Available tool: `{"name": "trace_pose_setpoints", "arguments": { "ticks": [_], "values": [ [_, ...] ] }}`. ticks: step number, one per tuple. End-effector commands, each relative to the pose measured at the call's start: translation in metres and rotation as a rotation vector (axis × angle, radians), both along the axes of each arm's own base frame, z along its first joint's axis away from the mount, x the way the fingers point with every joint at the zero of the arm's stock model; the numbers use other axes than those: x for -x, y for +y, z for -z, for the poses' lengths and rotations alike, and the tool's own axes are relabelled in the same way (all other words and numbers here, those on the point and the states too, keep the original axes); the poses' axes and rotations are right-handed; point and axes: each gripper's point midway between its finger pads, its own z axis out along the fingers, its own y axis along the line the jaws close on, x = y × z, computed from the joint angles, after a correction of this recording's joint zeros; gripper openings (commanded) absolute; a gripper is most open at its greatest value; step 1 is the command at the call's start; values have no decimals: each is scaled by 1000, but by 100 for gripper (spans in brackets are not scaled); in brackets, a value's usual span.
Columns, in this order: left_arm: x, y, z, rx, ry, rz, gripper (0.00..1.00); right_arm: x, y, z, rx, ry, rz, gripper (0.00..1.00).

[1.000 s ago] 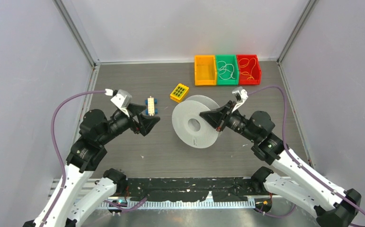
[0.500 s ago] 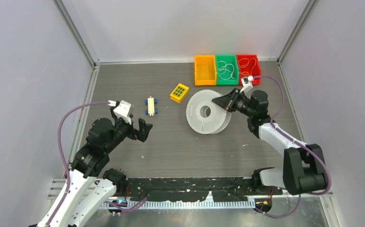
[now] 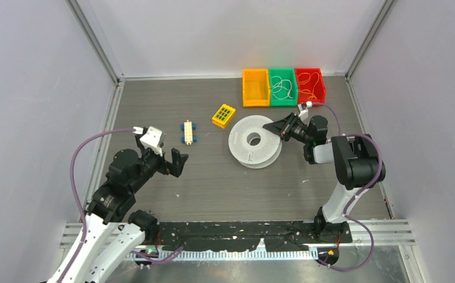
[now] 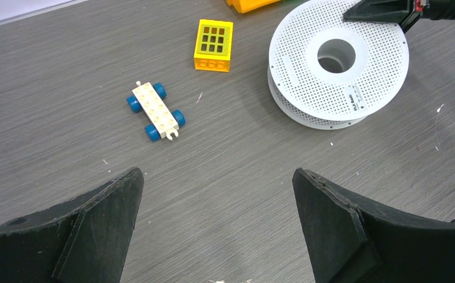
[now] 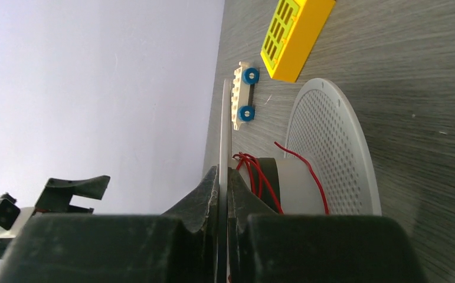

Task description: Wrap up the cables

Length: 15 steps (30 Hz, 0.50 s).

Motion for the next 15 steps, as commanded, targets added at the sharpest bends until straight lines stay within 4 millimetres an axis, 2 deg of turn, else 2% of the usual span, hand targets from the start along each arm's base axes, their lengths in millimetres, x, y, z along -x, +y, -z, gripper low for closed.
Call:
{"name": "trace_pose_setpoints", "arguments": {
  "ticks": [1, 3, 7, 15],
  "values": [
    [-3, 1, -10, -3, -45, -5, 100, -10, -5, -31, -93, -105, -11, 12],
    [-3, 2, -10, -4, -46, -6, 100, -11, -10, -19, -101, -76, 4, 15],
    [-4, 1, -9, -7, -41, -7, 100, -15, -24, -1, -123, -21, 44, 28],
    [-4, 2, -8, -11, -39, -11, 99, -20, -53, 24, -124, 81, 138, 50]
  ]
}}
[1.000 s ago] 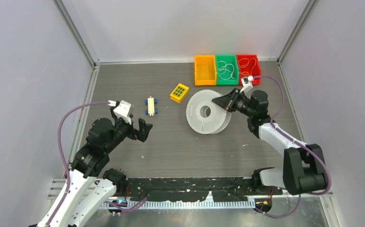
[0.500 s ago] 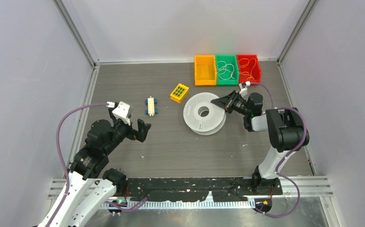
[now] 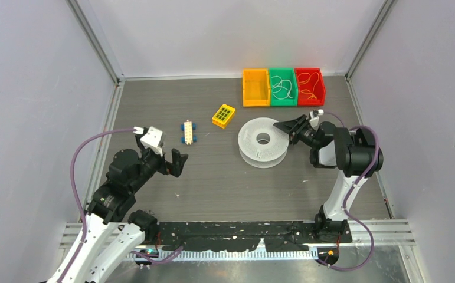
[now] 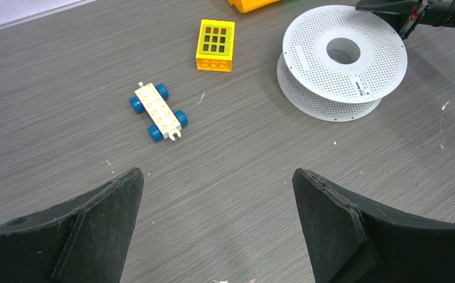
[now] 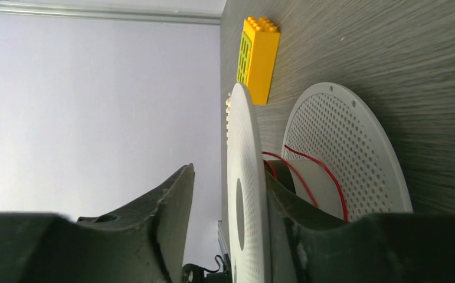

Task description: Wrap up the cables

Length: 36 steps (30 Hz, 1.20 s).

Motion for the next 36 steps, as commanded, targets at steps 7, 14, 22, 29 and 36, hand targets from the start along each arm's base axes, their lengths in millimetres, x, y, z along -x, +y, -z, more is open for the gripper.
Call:
{"name": "trace_pose_setpoints", "arguments": {
  "ticks": [7, 14, 22, 29, 36],
  "values": [
    [-5, 3, -7, -4, -26, -24, 100, 2, -19, 18, 70, 78, 66, 69],
    [-5, 3, -6, -5, -23, -26, 100, 6, -31, 33, 120, 165, 119, 74],
    [-5, 3, -8, -3, -27, -25, 100, 8, -55, 20, 192, 161, 227, 73],
    [-5, 3, -7, -4, -25, -25, 99, 16, -93, -20, 498, 120, 374, 73],
    [-2, 3, -11, 8, -40, -18, 100, 64, -119, -74, 870, 11, 422, 75]
  ]
}}
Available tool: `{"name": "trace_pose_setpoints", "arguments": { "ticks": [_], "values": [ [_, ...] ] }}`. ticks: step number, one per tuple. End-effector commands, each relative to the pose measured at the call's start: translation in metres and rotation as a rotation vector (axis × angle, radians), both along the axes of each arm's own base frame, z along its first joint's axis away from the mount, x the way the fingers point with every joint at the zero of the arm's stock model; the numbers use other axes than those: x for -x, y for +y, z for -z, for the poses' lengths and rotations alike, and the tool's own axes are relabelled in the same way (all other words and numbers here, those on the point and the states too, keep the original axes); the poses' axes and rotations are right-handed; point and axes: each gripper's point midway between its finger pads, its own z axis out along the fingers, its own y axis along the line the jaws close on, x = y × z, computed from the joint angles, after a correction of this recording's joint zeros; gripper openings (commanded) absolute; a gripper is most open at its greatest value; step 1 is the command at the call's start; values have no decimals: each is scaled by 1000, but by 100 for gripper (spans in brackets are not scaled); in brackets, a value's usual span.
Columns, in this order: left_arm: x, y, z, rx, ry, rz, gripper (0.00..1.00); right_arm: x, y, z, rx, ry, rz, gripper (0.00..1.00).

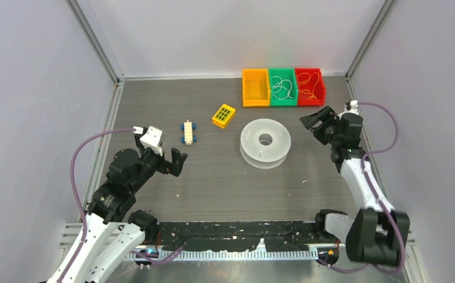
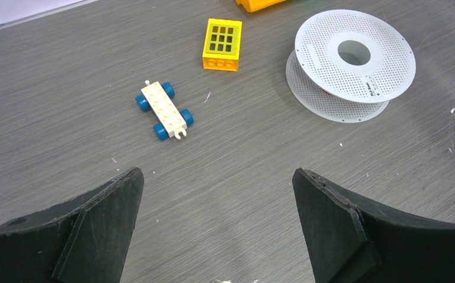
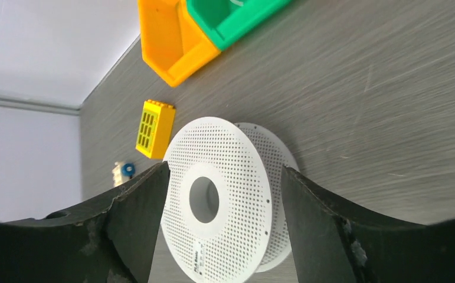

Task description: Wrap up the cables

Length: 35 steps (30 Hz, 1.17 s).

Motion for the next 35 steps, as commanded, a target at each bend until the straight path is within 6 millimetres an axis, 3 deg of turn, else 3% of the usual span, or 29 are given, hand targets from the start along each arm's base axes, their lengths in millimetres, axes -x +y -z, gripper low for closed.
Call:
{"name": "trace_pose_setpoints", "arguments": {
  "ticks": [1, 2, 3, 4, 8, 12, 16, 21, 35],
  "values": [
    [0, -1, -13, 21, -45, 6, 100, 41, -25, -30, 341, -13, 47, 81],
    [1, -2, -14, 26, -49, 9, 100, 51, -17, -31, 389, -14, 10, 90],
    [1, -2, -15, 32, -53, 12, 100, 59, -18, -45, 425, -63, 27, 95],
    [1, -3, -15, 36, -57, 13, 100, 69, -7, -47, 462, -74, -26, 98],
    [1, -5, -19, 50, -64, 24, 100, 113, 13, -81, 501, -242, -122, 95],
    [4, -5, -22, 60, -83, 28, 100, 146, 27, -92, 472, -347, -195, 95],
    [6, -3, -28, 77, -121, 23, 100, 166, 30, -99, 439, -387, -201, 95],
    [7, 0, -32, 85, -146, 11, 99, 172, 24, -104, 460, -410, -169, 95],
    [6, 3, -31, 75, -144, -2, 100, 164, 29, -96, 450, -394, -197, 95]
  ]
}}
